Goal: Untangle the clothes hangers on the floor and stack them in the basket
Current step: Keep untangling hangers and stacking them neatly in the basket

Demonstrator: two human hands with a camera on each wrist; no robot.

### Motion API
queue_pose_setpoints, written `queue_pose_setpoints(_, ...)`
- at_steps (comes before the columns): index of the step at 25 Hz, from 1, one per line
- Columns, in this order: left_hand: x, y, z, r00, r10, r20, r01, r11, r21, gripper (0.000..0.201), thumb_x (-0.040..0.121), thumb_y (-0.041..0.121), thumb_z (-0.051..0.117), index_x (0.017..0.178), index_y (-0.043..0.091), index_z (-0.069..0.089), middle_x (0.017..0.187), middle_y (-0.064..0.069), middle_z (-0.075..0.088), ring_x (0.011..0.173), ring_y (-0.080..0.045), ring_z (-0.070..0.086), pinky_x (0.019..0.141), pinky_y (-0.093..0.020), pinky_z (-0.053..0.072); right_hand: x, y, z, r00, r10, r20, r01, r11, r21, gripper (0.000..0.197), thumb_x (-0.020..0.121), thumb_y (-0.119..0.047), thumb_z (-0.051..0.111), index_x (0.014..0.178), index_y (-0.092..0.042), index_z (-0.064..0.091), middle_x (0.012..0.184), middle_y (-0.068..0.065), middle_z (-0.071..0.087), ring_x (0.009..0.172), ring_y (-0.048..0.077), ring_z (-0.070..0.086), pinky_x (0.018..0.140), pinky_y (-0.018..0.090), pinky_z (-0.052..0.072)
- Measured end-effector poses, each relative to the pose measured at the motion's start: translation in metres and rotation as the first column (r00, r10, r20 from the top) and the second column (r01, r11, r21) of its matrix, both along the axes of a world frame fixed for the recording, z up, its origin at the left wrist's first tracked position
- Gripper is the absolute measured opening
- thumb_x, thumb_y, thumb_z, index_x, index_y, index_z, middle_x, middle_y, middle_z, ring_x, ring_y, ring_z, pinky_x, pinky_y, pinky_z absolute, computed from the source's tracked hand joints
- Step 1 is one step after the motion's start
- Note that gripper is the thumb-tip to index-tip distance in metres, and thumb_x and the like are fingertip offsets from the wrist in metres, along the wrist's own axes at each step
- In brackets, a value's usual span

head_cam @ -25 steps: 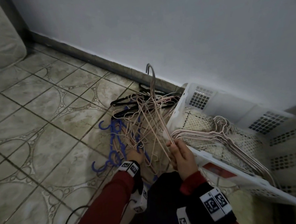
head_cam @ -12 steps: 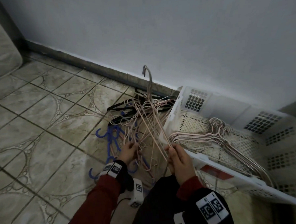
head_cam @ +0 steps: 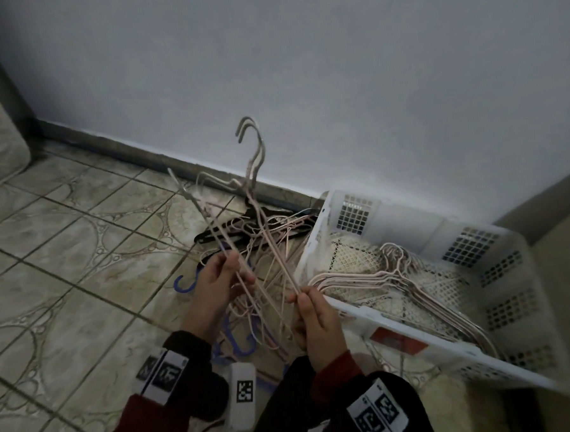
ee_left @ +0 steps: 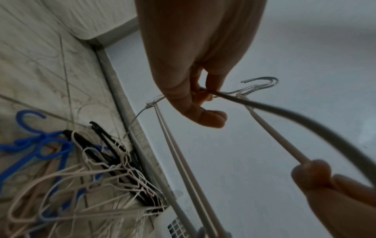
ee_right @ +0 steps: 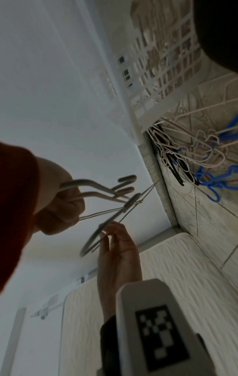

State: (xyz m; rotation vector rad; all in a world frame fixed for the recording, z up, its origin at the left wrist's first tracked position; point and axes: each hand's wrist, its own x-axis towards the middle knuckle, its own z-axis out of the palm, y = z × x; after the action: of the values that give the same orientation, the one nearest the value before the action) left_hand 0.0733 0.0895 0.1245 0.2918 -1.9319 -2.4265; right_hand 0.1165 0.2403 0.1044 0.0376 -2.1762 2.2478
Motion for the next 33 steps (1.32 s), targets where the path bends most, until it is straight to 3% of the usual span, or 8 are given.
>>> queue_pose_setpoints(4, 0.012, -0.005, 0.007, 0.999, 0.049, 0.019, -0.049, 0.999, 0.011, 0.016, 0.097, 0.019, 0.040, 0.087, 0.014, 0.052, 0.043, 0.002, 0.055, 0.039, -0.004, 0.053, 0.040, -0.017, 0.047, 0.010, 0.005, 0.018, 0.994, 0.026, 0.104, 0.005, 0.957, -0.291, 0.028, 0.097, -0.011, 0.030, 0.077, -0.009, 0.049, 0.036, -0.009, 0.030, 0.028, -0.001, 0.017, 0.030, 0.008, 0.019)
queue_pose_setpoints(9, 0.021, -0.012, 0.009, 0.995, 0.077, 0.064, -0.075, 0.997, -0.036, 0.017, 0.097, 0.016, 0.040, 0.087, 0.015, 0.054, 0.039, 0.003, 0.054, 0.033, -0.002, 0.051, 0.037, -0.015, 0.047, 0.015, 0.031, 0.028, 0.984, -0.018, 0.175, 0.092, 0.900, -0.426, 0.024, 0.092, -0.019, 0.042, 0.072, -0.011, 0.052, 0.038, -0.011, 0.025, 0.027, 0.001, 0.014, 0.033, 0.003, 0.017)
queue_pose_setpoints(14, 0.018, -0.017, 0.016, 0.994, 0.098, 0.058, -0.089, 0.987, -0.135, 0.018, 0.097, 0.017, 0.042, 0.103, 0.005, 0.053, 0.068, -0.009, 0.050, 0.034, -0.001, 0.051, 0.036, -0.014, 0.045, 0.026, 0.049, 0.033, 0.964, 0.011, 0.267, 0.141, 0.827, -0.544, 0.025, 0.094, -0.016, 0.033, 0.077, -0.010, 0.050, 0.037, -0.012, 0.024, 0.026, -0.001, 0.013, 0.032, 0.001, 0.018)
queue_pose_setpoints(18, 0.015, -0.012, 0.022, 0.997, 0.077, 0.029, -0.072, 0.989, -0.130, 0.019, 0.097, 0.016, 0.041, 0.105, 0.004, 0.054, 0.066, -0.009, 0.048, 0.034, -0.002, 0.049, 0.035, -0.016, 0.042, 0.029, 0.051, 0.034, 0.952, -0.009, 0.306, 0.192, 0.796, -0.574, 0.027, 0.094, -0.015, 0.033, 0.076, -0.010, 0.052, 0.036, -0.011, 0.023, 0.024, -0.001, 0.013, 0.032, 0.001, 0.020)
queue_pose_setpoints(22, 0.018, -0.009, 0.029, 0.998, 0.055, 0.016, -0.052, 0.991, -0.125, 0.018, 0.097, 0.017, 0.039, 0.093, 0.009, 0.055, 0.044, 0.003, 0.051, 0.032, -0.003, 0.045, 0.033, -0.014, 0.036, 0.028, 0.053, 0.038, 0.946, -0.023, 0.322, 0.220, 0.776, -0.591, 0.028, 0.095, -0.017, 0.035, 0.076, -0.010, 0.053, 0.038, -0.011, 0.022, 0.025, 0.000, 0.013, 0.032, 0.001, 0.018)
queue_pose_setpoints(27, 0.021, -0.009, 0.033, 0.999, 0.035, 0.011, -0.033, 0.989, -0.144, 0.021, 0.098, 0.016, 0.037, 0.091, 0.012, 0.056, 0.038, 0.007, 0.051, 0.031, -0.002, 0.042, 0.032, -0.012, 0.033, 0.026, 0.055, 0.041, 0.947, -0.006, 0.320, 0.204, 0.781, -0.590, 0.030, 0.096, -0.021, 0.034, 0.075, -0.010, 0.053, 0.036, -0.011, 0.023, 0.023, 0.001, 0.014, 0.034, 0.001, 0.019)
queue_pose_setpoints(31, 0.022, -0.017, 0.035, 0.997, 0.077, -0.007, -0.078, 0.986, -0.146, 0.024, 0.099, 0.014, 0.034, 0.087, 0.012, 0.055, 0.049, 0.010, 0.060, 0.029, -0.001, 0.040, 0.030, -0.011, 0.030, 0.028, 0.059, 0.043, 0.957, 0.006, 0.291, 0.166, 0.811, -0.561, 0.024, 0.091, -0.021, 0.038, 0.075, -0.010, 0.052, 0.038, -0.010, 0.021, 0.024, 0.001, 0.012, 0.037, 0.001, 0.021)
queue_pose_setpoints(33, 0.020, -0.024, 0.032, 0.995, 0.097, -0.010, -0.097, 0.975, -0.198, 0.024, 0.099, 0.014, 0.034, 0.088, 0.010, 0.055, 0.053, 0.005, 0.054, 0.028, 0.000, 0.037, 0.030, -0.011, 0.026, 0.028, 0.063, 0.047, 0.964, 0.031, 0.264, 0.130, 0.811, -0.570, 0.019, 0.081, -0.026, 0.043, 0.076, -0.010, 0.051, 0.039, -0.009, 0.022, 0.024, 0.000, 0.012, 0.038, 0.001, 0.023)
